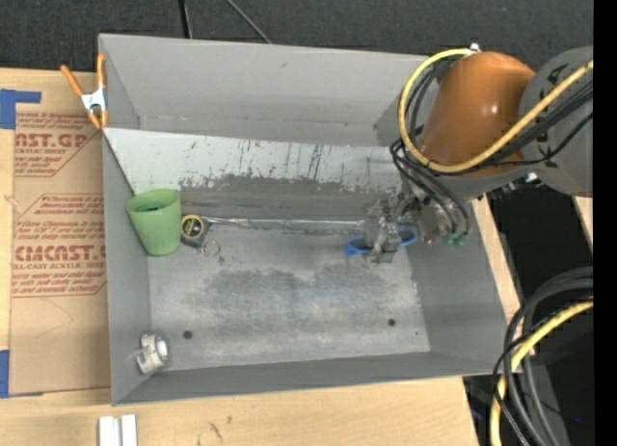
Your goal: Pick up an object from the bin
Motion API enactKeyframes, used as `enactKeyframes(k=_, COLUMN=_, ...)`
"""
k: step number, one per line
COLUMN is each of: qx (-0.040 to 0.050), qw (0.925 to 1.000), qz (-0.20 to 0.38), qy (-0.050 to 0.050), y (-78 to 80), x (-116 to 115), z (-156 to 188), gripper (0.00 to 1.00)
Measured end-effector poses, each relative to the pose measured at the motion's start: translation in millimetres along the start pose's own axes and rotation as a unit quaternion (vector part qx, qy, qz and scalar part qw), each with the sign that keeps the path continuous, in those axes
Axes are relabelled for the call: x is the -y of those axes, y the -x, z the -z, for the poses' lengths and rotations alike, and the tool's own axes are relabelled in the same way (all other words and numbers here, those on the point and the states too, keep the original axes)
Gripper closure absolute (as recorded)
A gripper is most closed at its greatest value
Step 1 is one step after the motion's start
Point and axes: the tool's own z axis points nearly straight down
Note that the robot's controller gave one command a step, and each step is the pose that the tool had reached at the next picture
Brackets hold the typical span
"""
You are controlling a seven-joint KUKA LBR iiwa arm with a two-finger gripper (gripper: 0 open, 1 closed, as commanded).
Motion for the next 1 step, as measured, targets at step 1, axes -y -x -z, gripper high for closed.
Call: enactKeyframes(k=1, qx=-0.0022, qw=0.9991, qz=0.043, qy=0.001, y=-32.9, x=-6.7, z=58.0, gripper=1.0)
